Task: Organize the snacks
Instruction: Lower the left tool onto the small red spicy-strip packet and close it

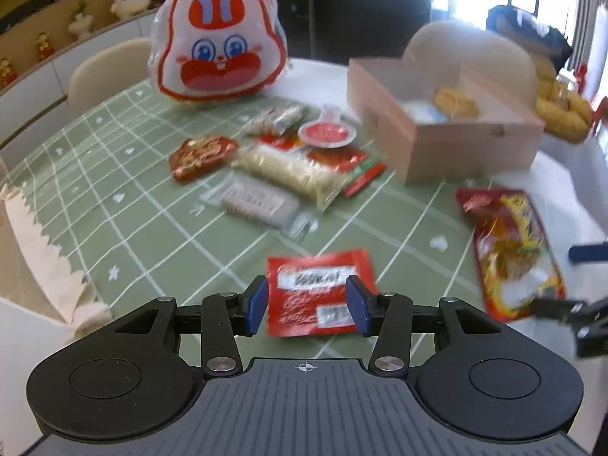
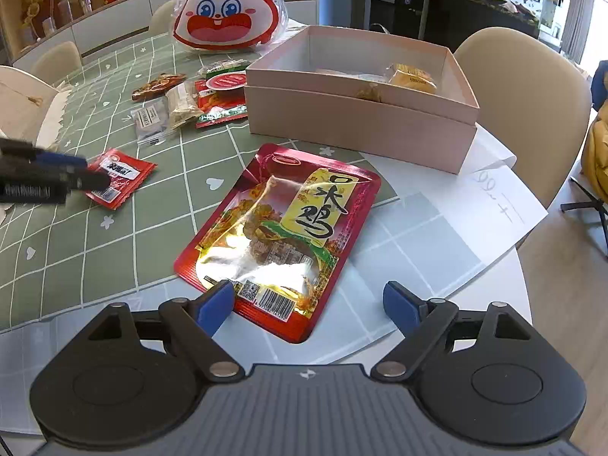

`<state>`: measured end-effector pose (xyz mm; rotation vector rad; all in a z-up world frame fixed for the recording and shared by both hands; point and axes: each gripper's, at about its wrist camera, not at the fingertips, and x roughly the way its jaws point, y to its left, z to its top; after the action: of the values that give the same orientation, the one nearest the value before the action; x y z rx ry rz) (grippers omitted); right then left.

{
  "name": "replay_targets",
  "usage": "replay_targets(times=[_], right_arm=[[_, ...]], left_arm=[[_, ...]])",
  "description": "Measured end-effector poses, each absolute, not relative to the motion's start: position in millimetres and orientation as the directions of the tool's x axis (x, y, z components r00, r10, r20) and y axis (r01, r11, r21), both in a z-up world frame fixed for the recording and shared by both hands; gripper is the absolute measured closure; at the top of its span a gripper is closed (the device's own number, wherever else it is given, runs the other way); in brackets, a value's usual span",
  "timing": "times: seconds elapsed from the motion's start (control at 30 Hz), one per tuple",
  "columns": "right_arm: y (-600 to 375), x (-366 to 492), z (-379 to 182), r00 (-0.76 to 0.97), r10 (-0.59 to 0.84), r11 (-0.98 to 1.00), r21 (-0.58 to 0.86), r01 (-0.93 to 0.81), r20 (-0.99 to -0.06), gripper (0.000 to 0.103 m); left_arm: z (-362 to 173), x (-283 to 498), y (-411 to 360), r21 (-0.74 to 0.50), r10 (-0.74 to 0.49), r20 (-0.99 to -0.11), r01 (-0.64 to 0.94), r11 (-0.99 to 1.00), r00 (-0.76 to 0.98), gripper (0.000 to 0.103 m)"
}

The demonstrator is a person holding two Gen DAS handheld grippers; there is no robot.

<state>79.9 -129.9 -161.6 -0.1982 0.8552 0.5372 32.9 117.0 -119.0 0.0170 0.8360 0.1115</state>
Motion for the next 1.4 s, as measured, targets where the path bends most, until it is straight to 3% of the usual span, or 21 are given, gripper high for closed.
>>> replay_targets(times=[0.27,0.33,0.43,0.63,0.73,0.87,1.1,1.23,1.3,1.4], right_arm=[[-129.7,79.1,-162.0,0.538,0.373,0.849,0.045,-0.526,-0.756,0.014],[-129.6,79.0,-162.3,0.540,0.373,0.850,0.045,-0.525,-0.754,0.013],[-129.0,78.4,-162.1,0.541,0.373,0.850,0.044,-0.524,-0.754,0.013],[-129.3,76.6,-162.9,0.547,0.377,0.850,0.044,-0.526,-0.747,0.012],[-129.2,76.0,-163.4,0.550,0.380,0.849,0.044,-0.526,-0.744,0.010],[-128.1,76.0,-163.8,0.550,0.381,0.848,0.044,-0.528,-0.743,0.009],[-126.8,74.4,-165.3,0.549,0.385,0.844,0.043,-0.535,-0.742,0.005],[-126.0,73.9,-166.7,0.538,0.388,0.841,0.049,-0.539,-0.748,0.000],[-125.3,73.8,-166.6,0.538,0.386,0.843,0.050,-0.535,-0.749,0.000],[-125.2,74.7,-166.2,0.531,0.387,0.839,0.049,-0.542,-0.754,0.000]], left_arm=[[-135.4,44.1,110.3,0.042,0.061,-0.777,-0.045,0.998,0.626,0.048],[-137.5,45.6,107.0,0.038,0.041,-0.782,-0.018,0.999,0.622,0.035],[-139.8,45.9,103.6,0.029,0.018,-0.782,0.008,1.000,0.623,0.024],[-133.6,44.6,119.5,-0.010,0.065,-0.762,-0.112,0.994,0.644,0.030],[-138.4,50.1,136.0,-0.062,0.075,-0.793,-0.203,0.977,0.605,0.029],[-138.2,57.6,134.6,-0.066,0.065,-0.799,-0.194,0.979,0.598,0.028],[-144.4,67.5,114.7,-0.003,0.074,-0.805,-0.129,0.992,0.588,0.012],[-146.6,68.1,111.5,0.016,0.073,-0.808,-0.103,0.995,0.585,0.010],[-145.5,66.3,114.6,-0.006,0.055,-0.809,-0.102,0.995,0.585,0.011],[-141.7,60.7,119.7,-0.024,0.078,-0.798,-0.160,0.987,0.598,0.025]])
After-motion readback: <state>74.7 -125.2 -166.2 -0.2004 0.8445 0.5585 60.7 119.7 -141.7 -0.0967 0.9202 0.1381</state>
